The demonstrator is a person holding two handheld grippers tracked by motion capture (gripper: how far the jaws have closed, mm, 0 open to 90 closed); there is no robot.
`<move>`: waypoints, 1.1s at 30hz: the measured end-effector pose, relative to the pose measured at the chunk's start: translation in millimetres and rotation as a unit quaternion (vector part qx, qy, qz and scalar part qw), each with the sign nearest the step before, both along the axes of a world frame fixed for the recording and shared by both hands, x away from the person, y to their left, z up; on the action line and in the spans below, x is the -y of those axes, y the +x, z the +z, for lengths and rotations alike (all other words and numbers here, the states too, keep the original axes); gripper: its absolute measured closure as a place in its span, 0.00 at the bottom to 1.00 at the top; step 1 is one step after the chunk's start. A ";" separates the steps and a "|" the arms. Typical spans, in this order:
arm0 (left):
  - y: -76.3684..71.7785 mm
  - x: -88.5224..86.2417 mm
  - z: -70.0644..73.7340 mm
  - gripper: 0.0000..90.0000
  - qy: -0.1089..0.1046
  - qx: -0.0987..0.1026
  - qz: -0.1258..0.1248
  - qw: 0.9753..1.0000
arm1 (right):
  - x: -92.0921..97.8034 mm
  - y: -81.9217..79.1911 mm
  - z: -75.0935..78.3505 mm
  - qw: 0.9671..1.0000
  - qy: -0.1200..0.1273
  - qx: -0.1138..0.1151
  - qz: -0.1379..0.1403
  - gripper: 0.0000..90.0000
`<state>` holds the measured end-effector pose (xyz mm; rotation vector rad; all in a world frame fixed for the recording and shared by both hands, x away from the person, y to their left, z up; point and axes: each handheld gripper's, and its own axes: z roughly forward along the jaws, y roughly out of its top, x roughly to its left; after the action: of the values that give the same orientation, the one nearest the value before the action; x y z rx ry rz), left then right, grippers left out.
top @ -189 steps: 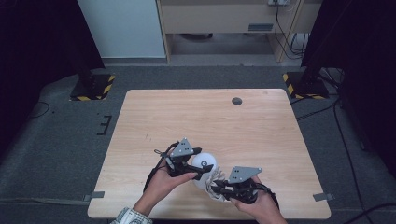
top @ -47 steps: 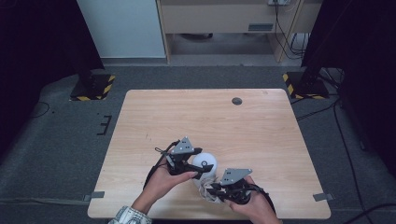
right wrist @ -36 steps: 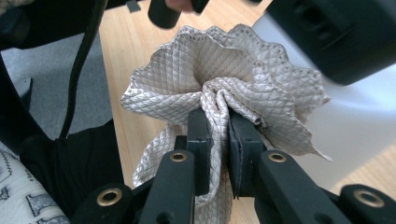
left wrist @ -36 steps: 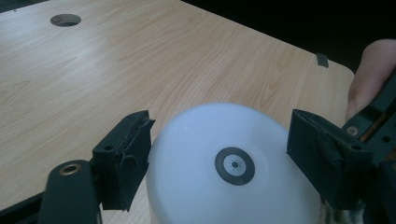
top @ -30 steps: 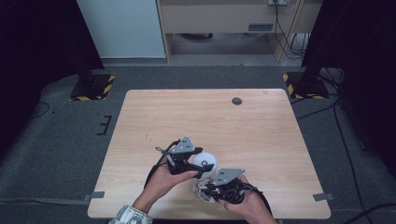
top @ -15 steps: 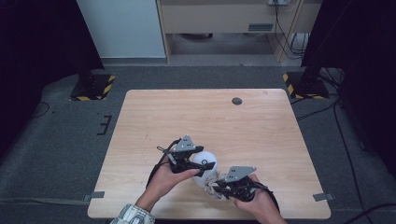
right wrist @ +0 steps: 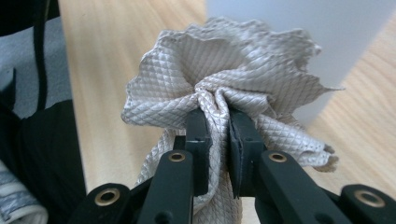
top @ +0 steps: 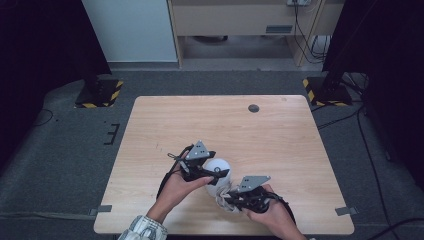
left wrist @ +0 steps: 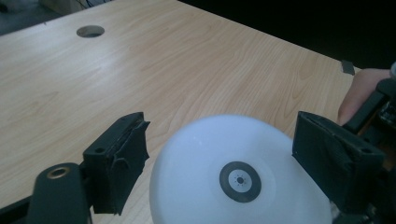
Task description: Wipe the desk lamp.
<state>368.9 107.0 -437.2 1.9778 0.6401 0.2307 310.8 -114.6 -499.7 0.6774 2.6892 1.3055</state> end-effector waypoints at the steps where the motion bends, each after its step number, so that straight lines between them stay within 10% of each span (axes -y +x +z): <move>1: -1.9 -1.6 2.6 0.18 -0.004 0.006 0.002 1.000 | -0.4 -2.2 -0.7 1.000 -0.001 0.001 0.001 0.89; 13: -53.1 -48.2 -6.4 0.21 -0.011 0.042 0.041 0.998 | -25.9 -15.2 -21.3 0.999 -0.022 0.007 0.028 0.88; 21: -78.3 -65.5 -31.2 0.27 0.063 0.029 0.023 0.997 | -38.5 -12.8 -28.2 1.000 -0.017 0.011 0.023 0.86; 33: -86.0 -69.6 -44.7 0.33 0.079 0.015 0.027 0.996 | -56.0 -11.6 -24.0 0.999 -0.012 0.012 0.028 0.67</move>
<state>282.8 176.6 -481.9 2.1059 0.6745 0.3536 299.3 -58.6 -523.8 0.5829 2.7188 1.2828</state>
